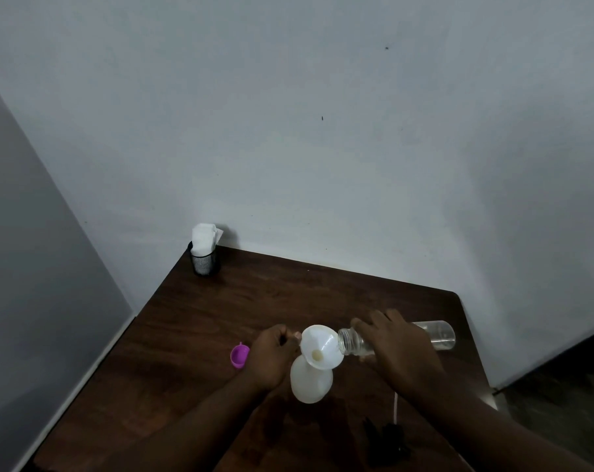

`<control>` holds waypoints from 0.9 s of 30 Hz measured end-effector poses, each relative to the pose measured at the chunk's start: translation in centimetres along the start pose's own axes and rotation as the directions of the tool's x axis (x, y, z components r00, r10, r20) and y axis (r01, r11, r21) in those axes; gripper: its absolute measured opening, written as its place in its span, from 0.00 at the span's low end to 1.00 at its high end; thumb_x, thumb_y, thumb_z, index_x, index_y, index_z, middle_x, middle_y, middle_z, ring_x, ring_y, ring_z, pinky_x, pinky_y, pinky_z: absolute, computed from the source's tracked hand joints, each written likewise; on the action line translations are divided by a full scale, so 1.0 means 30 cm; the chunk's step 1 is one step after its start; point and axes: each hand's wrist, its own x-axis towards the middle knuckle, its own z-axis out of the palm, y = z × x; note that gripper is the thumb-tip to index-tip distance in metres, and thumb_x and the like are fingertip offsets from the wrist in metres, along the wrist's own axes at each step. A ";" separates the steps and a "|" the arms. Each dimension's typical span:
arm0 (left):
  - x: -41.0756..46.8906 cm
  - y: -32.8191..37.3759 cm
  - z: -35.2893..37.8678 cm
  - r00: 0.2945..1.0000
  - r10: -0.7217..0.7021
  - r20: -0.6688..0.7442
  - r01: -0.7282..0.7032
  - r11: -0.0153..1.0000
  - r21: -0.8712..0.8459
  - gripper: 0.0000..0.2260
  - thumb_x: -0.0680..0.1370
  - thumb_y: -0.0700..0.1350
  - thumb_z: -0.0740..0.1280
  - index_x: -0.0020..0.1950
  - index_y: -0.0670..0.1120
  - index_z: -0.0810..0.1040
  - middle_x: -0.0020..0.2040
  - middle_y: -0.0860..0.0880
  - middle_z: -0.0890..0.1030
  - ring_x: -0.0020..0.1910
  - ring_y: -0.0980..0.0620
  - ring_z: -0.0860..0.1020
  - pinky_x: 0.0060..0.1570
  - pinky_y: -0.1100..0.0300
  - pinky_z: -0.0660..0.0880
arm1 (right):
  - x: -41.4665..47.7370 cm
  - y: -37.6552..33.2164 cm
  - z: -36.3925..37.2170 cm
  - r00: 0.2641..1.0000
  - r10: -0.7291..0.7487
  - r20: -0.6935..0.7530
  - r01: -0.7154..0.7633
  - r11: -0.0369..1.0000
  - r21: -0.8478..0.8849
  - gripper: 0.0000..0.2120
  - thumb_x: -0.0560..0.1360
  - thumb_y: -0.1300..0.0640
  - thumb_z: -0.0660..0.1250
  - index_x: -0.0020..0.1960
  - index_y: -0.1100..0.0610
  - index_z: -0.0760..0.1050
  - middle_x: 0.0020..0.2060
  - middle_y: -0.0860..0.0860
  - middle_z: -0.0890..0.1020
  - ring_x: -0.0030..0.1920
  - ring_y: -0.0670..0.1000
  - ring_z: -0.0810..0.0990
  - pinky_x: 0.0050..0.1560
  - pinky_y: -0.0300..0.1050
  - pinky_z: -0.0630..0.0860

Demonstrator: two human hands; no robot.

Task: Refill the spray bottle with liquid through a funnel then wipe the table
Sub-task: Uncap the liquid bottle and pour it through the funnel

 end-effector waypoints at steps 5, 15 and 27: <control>0.000 -0.002 0.001 1.000 -0.004 0.003 0.004 1.000 0.011 0.12 0.80 0.40 0.68 0.36 0.46 0.77 0.35 0.51 0.81 0.33 0.64 0.78 0.35 0.69 0.75 | -0.003 -0.004 -0.006 1.000 0.003 0.004 -0.003 1.000 0.000 0.30 0.64 0.45 0.78 0.64 0.45 0.73 0.52 0.48 0.80 0.50 0.52 0.77 0.39 0.51 0.79; -0.003 0.002 0.004 1.000 -0.010 0.006 0.010 1.000 -0.005 0.11 0.80 0.39 0.67 0.37 0.43 0.76 0.33 0.51 0.80 0.32 0.63 0.77 0.33 0.70 0.74 | -0.002 -0.008 -0.015 1.000 0.007 0.013 -0.007 1.000 -0.021 0.32 0.62 0.45 0.80 0.63 0.45 0.74 0.51 0.48 0.80 0.49 0.52 0.78 0.37 0.51 0.80; 0.002 -0.016 0.006 1.000 0.004 0.003 -0.004 1.000 -0.015 0.10 0.80 0.40 0.67 0.42 0.35 0.78 0.41 0.40 0.83 0.38 0.54 0.80 0.39 0.64 0.77 | -0.007 -0.007 -0.020 1.000 0.008 0.012 -0.008 1.000 -0.026 0.32 0.62 0.44 0.80 0.64 0.45 0.74 0.51 0.47 0.80 0.50 0.52 0.78 0.37 0.50 0.79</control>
